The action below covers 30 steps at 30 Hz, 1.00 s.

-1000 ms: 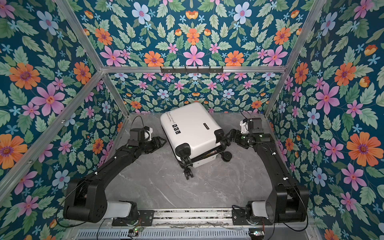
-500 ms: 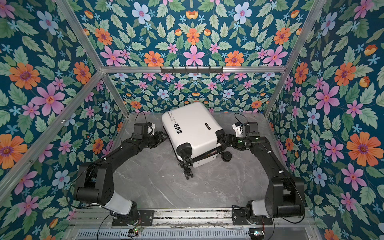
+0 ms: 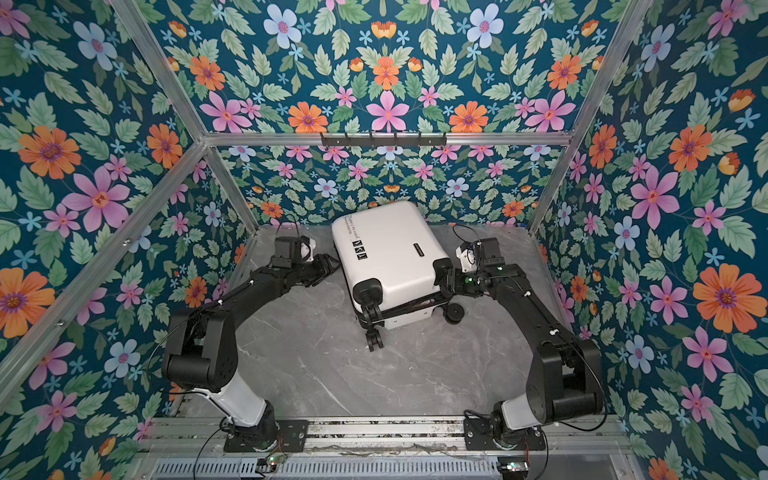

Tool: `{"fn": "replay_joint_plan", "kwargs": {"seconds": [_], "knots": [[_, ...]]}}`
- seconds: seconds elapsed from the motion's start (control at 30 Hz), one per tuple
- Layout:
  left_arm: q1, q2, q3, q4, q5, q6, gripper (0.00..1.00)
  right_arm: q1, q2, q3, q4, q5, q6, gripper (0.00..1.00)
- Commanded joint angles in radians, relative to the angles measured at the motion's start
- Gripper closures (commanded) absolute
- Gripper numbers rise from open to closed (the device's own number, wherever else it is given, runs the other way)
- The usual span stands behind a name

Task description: Pack the luggage

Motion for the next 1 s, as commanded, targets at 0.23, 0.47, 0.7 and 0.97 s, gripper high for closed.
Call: {"fn": "replay_joint_plan", "kwargs": {"seconds": [0.23,0.47,0.7,0.97], "knots": [[-0.009,-0.003,-0.018,0.047,0.031,0.002,0.38,0.005,-0.138,-0.007,-0.039,0.001,0.044,0.67],[-0.049,0.027,0.025,0.031,0.023,0.015,0.38,0.004,-0.133,-0.1,-0.023,0.043,0.053,0.71],[-0.07,0.044,0.023,0.021,0.012,0.022,0.38,0.004,-0.125,-0.117,-0.017,0.074,0.079,0.74],[-0.07,0.016,0.012,0.001,-0.029,0.041,0.37,0.004,-0.223,-0.135,-0.004,0.04,0.128,0.22]]}}
